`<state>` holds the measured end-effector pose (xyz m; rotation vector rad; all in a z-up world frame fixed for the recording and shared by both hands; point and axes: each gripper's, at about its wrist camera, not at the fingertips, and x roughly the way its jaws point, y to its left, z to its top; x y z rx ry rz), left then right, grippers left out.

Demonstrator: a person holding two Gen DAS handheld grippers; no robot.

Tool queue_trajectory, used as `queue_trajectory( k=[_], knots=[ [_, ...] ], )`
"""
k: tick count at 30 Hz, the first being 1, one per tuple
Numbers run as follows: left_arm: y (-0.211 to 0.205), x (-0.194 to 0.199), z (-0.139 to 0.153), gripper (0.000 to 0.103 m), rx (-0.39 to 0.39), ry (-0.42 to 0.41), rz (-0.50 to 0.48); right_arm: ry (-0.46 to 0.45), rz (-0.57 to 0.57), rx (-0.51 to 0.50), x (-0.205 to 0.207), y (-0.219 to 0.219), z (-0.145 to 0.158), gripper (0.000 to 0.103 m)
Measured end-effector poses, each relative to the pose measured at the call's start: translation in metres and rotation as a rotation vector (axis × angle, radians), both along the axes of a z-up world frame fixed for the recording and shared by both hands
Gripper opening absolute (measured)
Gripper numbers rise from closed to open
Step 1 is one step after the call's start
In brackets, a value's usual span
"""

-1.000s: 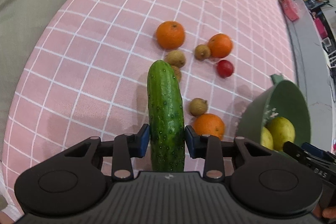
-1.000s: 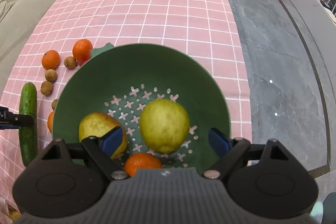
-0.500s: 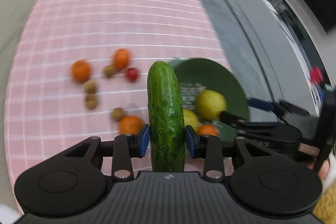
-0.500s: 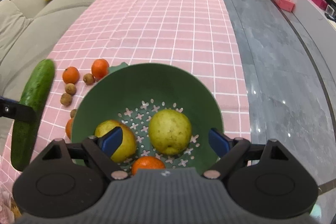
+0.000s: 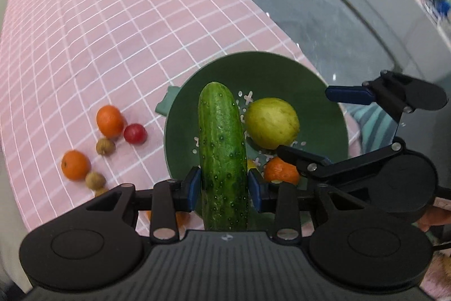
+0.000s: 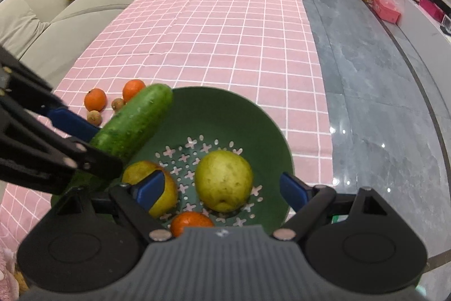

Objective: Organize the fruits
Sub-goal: 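Grasp the cucumber with the left tool and carry it over the colander, then release the cucumber into the colander with the left tool while the right tool reaches toward an orange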

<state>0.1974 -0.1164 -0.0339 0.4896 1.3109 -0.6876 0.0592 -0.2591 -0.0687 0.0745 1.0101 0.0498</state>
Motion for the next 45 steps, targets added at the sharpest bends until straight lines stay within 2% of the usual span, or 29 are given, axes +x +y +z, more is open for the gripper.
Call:
queue_trajectory(
  k=[3,10,16,27,29,31,36,41,45],
  knots=[
    [-0.011,0.006,-0.004,0.041,0.046,0.009,-0.061,0.008,-0.007,0.015,0.002,-0.003,-0.003,0.077],
    [-0.034,0.013,-0.021,0.041,0.176,0.015,-0.170,0.012,-0.007,0.004,0.004,-0.003,-0.007,0.076],
    [-0.039,0.015,-0.033,0.041,0.208,0.013,-0.194,0.014,-0.016,0.017,0.004,-0.005,-0.009,0.076],
    [-0.028,0.018,-0.037,0.041,0.151,-0.036,-0.223,0.024,-0.017,0.013,0.006,-0.005,-0.011,0.076],
    [-0.026,0.017,-0.035,0.042,0.143,-0.040,-0.215,0.024,-0.019,0.011,0.007,-0.004,-0.010,0.076],
    [-0.023,0.016,-0.033,0.048,0.138,-0.051,-0.200,0.024,-0.021,0.010,0.007,-0.005,-0.010,0.076],
    [-0.011,0.011,-0.021,0.050,0.098,-0.056,-0.165,0.020,-0.016,0.004,0.007,-0.002,-0.009,0.076],
    [0.010,-0.001,0.003,0.055,-0.009,-0.080,-0.124,0.002,-0.018,0.001,0.004,-0.001,-0.001,0.078],
    [0.036,-0.009,0.023,0.055,-0.085,-0.119,-0.027,-0.020,-0.014,0.000,0.001,0.004,0.008,0.078]
  ],
)
